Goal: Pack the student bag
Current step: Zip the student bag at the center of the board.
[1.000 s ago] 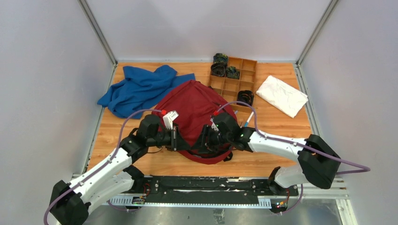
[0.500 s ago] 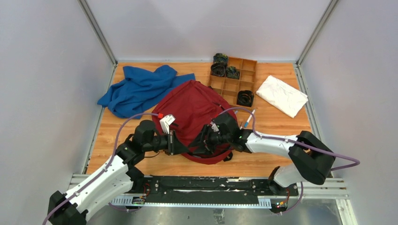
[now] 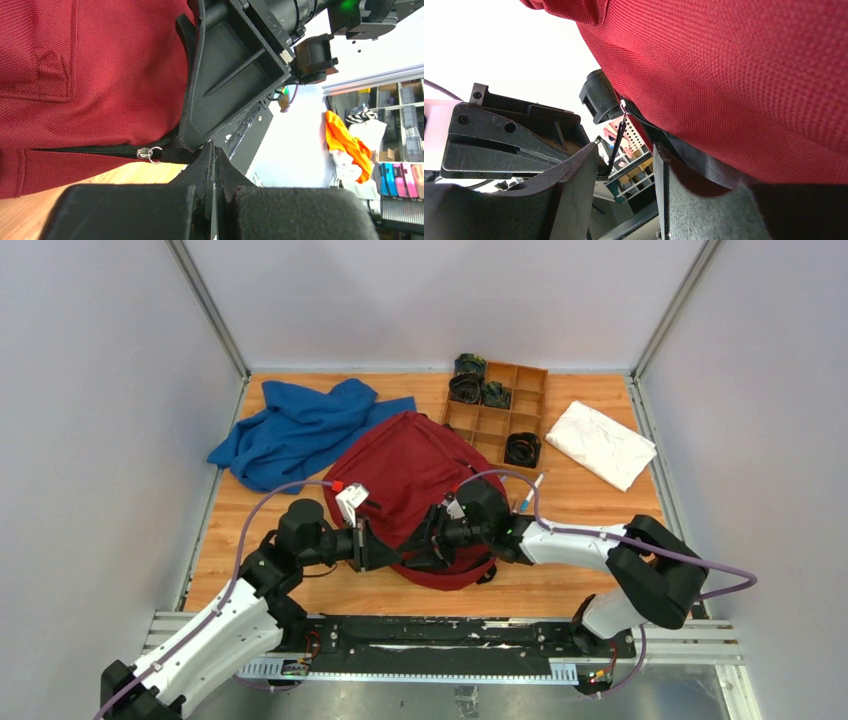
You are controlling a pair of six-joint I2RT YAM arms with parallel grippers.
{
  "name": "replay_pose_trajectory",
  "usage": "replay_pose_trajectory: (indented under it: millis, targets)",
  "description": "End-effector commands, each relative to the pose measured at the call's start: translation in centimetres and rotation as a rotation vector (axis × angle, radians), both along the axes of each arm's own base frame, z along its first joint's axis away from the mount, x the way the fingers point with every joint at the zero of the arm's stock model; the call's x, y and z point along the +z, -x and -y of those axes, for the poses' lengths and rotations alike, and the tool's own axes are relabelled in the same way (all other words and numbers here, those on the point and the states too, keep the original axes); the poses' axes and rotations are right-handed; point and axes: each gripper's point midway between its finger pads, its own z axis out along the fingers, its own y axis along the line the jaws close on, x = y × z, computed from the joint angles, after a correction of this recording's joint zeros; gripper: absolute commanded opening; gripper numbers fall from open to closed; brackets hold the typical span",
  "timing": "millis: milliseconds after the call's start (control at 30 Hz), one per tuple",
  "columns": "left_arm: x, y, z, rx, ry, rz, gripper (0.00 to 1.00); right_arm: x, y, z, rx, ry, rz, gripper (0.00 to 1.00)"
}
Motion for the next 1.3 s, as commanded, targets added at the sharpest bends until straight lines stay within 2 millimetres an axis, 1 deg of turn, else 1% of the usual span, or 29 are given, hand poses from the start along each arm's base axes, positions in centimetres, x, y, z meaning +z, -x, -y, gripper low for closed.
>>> replay_pose_trajectory:
  millis: [0,133,333,400,433,500,567,633,733,833,900,1000,1167,1267]
  targets:
    - [1.4,-0.4,0.2,0.007,0.038,0.071,0.00,2.3,0.5,-0.7,0.060,-0.070,-0.005,0.49]
    - [1.0,-0.6,0.1,0.022,0.031,0.068,0.00,3.1,0.8,-1.3,0.093,-0.111,-0.029,0.47]
    - [1.0,-0.9,-0.1,0.047,0.025,0.077,0.00,3.1,1.1,-0.6,0.110,-0.067,-0.008,0.45]
    - [0.7,-1.2,-0.4,0.073,0.010,0.068,0.00,2.4,0.7,0.1,0.094,-0.019,0.015,0.38]
    - [0.6,-1.4,-0.5,0.086,0.004,0.065,0.00,1.9,0.4,0.7,0.077,0.026,0.034,0.37]
    - [0.5,-1.5,-0.6,0.099,-0.004,0.063,0.00,1.0,-0.2,2.2,0.052,0.121,0.086,0.37]
    - [0.6,-1.7,-0.6,0.104,-0.004,0.071,0.00,0.4,-0.4,3.3,0.039,0.175,0.101,0.39]
    - [0.5,-2.0,-0.6,0.111,-0.006,0.080,0.00,0.1,-0.6,3.9,0.020,0.197,0.114,0.40]
    - [0.8,-2.4,-0.3,0.112,0.014,0.101,0.00,0.0,-1.0,4.4,-0.003,0.209,0.133,0.46]
    - [1.7,-2.8,0.0,0.113,0.045,0.144,0.00,0.1,-1.2,4.5,-0.013,0.205,0.130,0.51]
    - [2.1,-3.3,-0.2,0.140,0.050,0.170,0.00,0.2,-1.3,4.6,-0.026,0.190,0.133,0.52]
    - [2.8,-3.7,-0.3,0.152,0.044,0.202,0.00,1.0,-1.8,4.5,-0.054,0.142,0.152,0.54]
    - [3.5,-3.9,0.3,0.128,0.057,0.213,0.00,2.5,-1.6,3.2,-0.043,0.010,0.100,0.55]
    - [3.8,-4.0,0.4,0.123,0.061,0.237,0.00,3.2,-1.6,2.5,-0.037,-0.039,0.072,0.53]
